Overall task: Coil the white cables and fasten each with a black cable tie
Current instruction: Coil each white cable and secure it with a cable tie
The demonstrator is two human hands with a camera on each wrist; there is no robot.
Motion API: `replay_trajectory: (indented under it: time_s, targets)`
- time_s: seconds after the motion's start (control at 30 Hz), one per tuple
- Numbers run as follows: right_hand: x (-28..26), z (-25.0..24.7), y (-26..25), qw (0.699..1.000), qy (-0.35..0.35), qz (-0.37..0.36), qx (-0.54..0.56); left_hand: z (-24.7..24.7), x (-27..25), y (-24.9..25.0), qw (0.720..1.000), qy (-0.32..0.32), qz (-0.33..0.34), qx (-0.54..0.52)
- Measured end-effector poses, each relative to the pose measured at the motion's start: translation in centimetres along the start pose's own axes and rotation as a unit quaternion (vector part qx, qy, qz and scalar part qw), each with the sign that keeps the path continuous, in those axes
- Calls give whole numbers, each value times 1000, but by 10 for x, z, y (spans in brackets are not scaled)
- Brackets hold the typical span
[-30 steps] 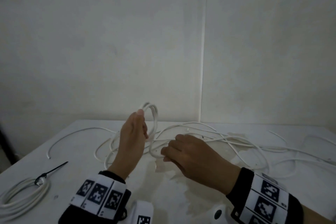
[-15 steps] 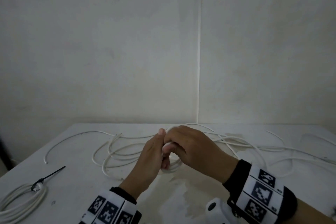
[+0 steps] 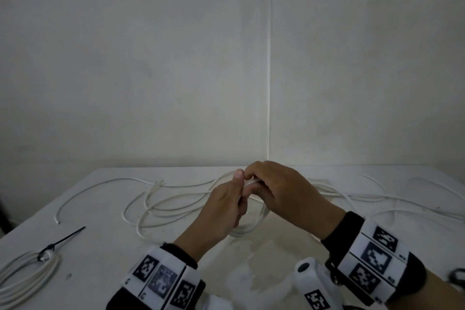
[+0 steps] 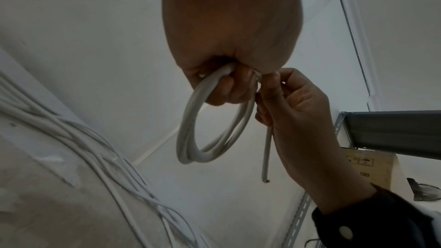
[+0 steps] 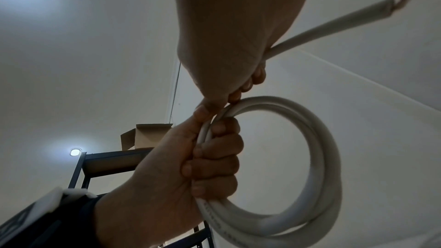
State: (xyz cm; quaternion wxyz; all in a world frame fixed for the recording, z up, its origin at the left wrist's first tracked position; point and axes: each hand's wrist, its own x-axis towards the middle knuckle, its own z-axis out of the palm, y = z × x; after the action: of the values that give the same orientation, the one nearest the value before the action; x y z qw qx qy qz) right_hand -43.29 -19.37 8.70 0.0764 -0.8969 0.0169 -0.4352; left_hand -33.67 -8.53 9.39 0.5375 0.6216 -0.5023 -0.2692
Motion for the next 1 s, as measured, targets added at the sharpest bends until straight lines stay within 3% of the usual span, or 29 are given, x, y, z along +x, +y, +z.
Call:
replay_trajectory:
  time_s: [0.33, 0.57, 0.67, 0.83, 0.87, 0.93, 0.97, 1.0]
  targets:
    - [4, -28, 9, 1000, 7, -19, 8, 4, 1, 14, 999, -33, -35, -3]
    - [6, -42, 23, 995, 26, -36, -89, 5, 1, 17, 994, 1, -68, -90]
    - [7, -49, 27, 986, 56, -1, -159, 4, 2, 19, 988, 23, -66, -135]
    - [4, -38, 13, 990, 15, 135, 30, 2, 5, 23, 980, 51, -49, -187]
    - [4, -38, 9, 980, 6, 181, 83, 1, 6, 24, 977, 58, -45, -198]
    - [2, -40, 0, 927, -11, 279, 250, -2, 7, 24, 974, 71, -41, -210]
    - [0, -40, -3, 902, -21, 305, 304, -3, 7, 24, 974, 77, -40, -210]
    - [-2, -39, -7, 899, -34, 304, 314, -3, 7, 23, 974, 81, -39, -208]
